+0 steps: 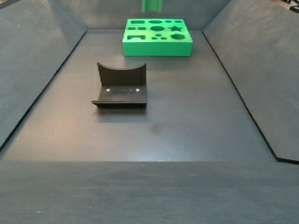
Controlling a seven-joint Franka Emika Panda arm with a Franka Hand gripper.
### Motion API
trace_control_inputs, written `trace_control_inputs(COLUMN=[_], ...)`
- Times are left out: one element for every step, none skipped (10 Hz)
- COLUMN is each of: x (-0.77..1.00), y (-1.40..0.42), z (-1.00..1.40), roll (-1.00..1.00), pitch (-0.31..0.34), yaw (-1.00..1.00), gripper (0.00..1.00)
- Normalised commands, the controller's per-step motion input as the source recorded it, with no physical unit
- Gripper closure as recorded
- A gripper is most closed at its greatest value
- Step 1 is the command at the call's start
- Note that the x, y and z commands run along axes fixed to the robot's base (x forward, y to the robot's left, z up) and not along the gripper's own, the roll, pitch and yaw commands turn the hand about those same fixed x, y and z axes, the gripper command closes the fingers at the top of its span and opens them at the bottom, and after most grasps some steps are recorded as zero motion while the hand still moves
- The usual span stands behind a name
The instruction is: Insert the arch object.
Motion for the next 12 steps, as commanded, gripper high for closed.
trace_control_inputs(x=[0.7, 0.83, 0.95, 0.6, 0.25, 0.0, 0.1, 0.42, 0.51, 0.51, 0.57, 0.51], y=[0.0, 0.0, -0.2, -0.09, -0.18, 0.03, 0.12, 0.02, 0.0, 0.0, 0.0, 0.0], z=[-0.65, -0.45, -0.43, -0.38, -0.27, -0.04, -0.09, -0.42, -0.5, -0.44, -0.37, -0.35], roll=[0.0, 0.12, 0.37, 0.35, 0.27, 0.04, 0.01, 0.0, 0.03, 0.0, 0.03, 0.07], pitch=[-0.074, 0.0, 0.121, 0.174, 0.051, 0.0, 0.019, 0.014, 0.026, 0.059, 0.093, 0.091], yaw=[0.21, 0.17, 0.01, -0.18, -0.29, 0.03, 0.03, 0.0, 0.0, -0.06, -0.13, -0.16], gripper=[1.0, 1.0, 1.0, 1.0, 1.0, 1.0, 1.0, 1.0, 1.0, 1.0, 1.0, 1.0])
